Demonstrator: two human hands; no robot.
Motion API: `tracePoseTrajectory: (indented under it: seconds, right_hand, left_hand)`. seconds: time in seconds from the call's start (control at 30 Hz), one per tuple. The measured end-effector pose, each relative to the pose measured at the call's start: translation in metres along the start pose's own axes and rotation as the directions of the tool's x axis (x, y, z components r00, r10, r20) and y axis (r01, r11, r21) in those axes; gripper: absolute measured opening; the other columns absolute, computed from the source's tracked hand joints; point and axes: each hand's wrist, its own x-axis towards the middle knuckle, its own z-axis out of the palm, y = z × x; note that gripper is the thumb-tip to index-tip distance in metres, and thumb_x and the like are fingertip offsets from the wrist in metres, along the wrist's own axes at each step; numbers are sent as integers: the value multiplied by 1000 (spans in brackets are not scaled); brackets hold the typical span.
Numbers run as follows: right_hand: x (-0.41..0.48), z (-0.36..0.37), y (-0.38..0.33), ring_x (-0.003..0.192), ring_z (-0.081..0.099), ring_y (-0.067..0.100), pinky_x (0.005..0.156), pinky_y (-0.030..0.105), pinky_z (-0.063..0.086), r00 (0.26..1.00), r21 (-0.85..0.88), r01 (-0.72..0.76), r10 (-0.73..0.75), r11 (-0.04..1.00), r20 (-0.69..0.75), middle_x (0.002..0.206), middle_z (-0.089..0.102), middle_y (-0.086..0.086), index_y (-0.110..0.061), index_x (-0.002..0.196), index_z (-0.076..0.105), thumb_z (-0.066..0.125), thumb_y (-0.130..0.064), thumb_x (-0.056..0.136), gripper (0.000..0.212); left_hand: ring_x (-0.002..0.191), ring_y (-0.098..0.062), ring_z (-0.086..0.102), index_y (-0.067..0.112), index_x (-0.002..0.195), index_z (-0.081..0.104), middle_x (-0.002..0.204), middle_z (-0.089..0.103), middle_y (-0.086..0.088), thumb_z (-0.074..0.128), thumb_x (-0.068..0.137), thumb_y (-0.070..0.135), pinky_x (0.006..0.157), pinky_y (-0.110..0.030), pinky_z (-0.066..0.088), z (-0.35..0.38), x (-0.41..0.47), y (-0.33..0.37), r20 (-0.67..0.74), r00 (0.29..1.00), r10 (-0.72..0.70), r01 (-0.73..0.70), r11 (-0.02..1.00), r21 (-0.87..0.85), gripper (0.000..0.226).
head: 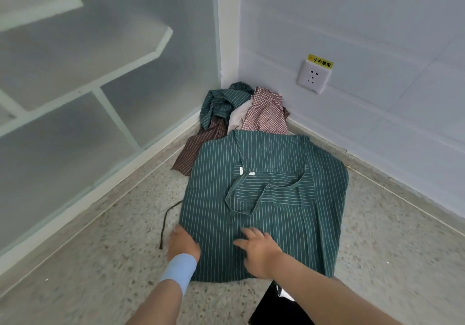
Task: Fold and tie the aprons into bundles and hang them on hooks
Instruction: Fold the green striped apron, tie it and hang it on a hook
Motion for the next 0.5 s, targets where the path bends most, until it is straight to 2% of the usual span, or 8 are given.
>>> tracePoseTrajectory:
  seconds: [0.1,0.17,0.23,0.3,0.4,0.43,0.47,0.5]
  right_hand:
    - [-1,10,-11,150,-20,31,120,61,8,987,-47,-28,36,998,157,162,-28,5,-39,157,2,53,-15,94,84]
    - [-1,7,-13,150,-20,31,119,62,10,984,-42,-37,44,998,173,162,-28,6,-40,157,2,51,-14,94,84]
    - [-2,3,-11,152,-13,29,120,59,13,992,-30,-28,32,999,124,164,-20,6,-38,158,7,50,-16,95,79]
    - [-4,0,-10,153,-12,27,121,56,15,994,-65,-17,24,998,109,165,-19,5,-36,158,6,50,-18,95,79]
    - [-4,-4,-9,152,-14,25,122,55,11,987,-1,-32,32,999,157,165,-20,1,-40,157,11,49,-12,93,80]
    - [-5,-9,-7,153,-9,25,123,54,12,989,99,-55,40,994,141,166,-12,0,-41,156,20,49,-11,94,75]
    - [-6,-15,-3,154,5,26,122,52,18,994,237,-80,59,968,95,167,0,1,-40,153,30,50,-11,95,67]
    - [-11,-24,4,147,30,24,118,47,32,995,405,-96,93,909,27,164,18,4,-38,149,40,50,-13,98,57]
  left_hand:
    - [96,-28,62,10,132,46,114,63,-10,63,87,11,84,-36,52,-10,-5,-1,131,991,24,7,973,-232,48]
    - [87,-22,60,11,124,55,104,64,-6,62,87,7,78,-31,49,-22,-11,0,225,968,111,-8,910,-415,38]
    - [95,-22,61,13,125,57,110,65,-5,63,88,6,85,-35,49,-36,-16,2,266,945,191,-10,828,-561,38]
    - [105,-23,62,19,129,53,119,65,-3,65,87,6,95,-42,50,-47,-24,4,283,925,253,-18,774,-632,46]
    - [106,-25,65,27,124,53,121,66,-5,63,88,1,88,-42,55,-56,-37,12,356,870,341,0,722,-692,45]
    - [105,-25,66,28,123,53,119,67,-5,62,88,1,87,-42,55,-58,-41,18,358,857,371,-29,729,-684,45]
    - [104,-24,67,27,124,53,118,68,-4,63,88,3,88,-43,55,-60,-45,25,350,849,396,-78,749,-658,45]
    - [103,-23,67,27,127,51,117,68,-3,66,87,6,90,-43,55,-59,-49,35,343,842,416,-128,773,-622,48]
